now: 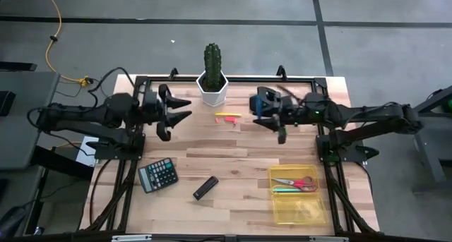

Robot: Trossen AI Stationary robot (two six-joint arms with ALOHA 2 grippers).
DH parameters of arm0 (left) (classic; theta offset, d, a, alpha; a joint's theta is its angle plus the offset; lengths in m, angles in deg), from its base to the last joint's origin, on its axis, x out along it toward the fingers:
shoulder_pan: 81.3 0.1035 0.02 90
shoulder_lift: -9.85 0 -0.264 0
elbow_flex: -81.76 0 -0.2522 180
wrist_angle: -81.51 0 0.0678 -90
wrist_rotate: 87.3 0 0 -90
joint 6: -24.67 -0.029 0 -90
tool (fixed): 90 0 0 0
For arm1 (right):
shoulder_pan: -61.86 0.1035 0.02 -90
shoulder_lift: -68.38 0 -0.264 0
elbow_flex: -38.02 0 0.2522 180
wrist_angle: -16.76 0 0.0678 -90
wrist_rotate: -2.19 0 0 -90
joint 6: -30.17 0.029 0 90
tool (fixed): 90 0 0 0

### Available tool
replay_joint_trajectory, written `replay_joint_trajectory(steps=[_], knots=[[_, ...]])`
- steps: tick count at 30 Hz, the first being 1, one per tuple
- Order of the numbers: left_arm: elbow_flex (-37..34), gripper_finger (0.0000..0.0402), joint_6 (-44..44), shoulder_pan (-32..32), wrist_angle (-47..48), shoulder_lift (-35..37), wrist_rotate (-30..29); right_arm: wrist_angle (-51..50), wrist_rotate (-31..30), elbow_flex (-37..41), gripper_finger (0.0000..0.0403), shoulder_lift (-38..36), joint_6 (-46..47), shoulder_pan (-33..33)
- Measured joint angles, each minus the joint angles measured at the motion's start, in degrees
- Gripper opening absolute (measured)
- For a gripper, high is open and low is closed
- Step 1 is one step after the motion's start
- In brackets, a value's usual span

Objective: Pack school essentials
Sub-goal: Put the blue scissors on the yellow supply box

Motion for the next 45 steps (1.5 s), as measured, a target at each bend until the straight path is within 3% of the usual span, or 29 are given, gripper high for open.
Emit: replay_joint_trajectory(steps=[7,14,28,36,45], knots=[[0.0,0.0168,-5.6,-2.9,0.0,-0.8,-1.5,5.5,-0.6,5.0,0.0103,-5.1,2.9,0.0],[0.0,0.0168,-0.3,-2.9,-0.1,-0.7,-1.3,5.3,-0.7,5.1,0.0103,-5.3,2.2,0.0],[0.0,0.0168,-0.3,-2.9,-0.1,-0.7,-1.9,4.6,-0.7,5.0,0.0103,-5.3,5.3,0.1],[0.0,0.0168,-3.4,-2.9,-0.1,-0.7,-1.9,-16.7,-0.7,-2.6,0.0103,-3.4,8.8,5.6],[0.0,0.0168,-5.4,-2.7,-0.1,-0.7,-3.4,-43.4,3.2,-4.9,0.0103,2.1,30.0,19.5]])
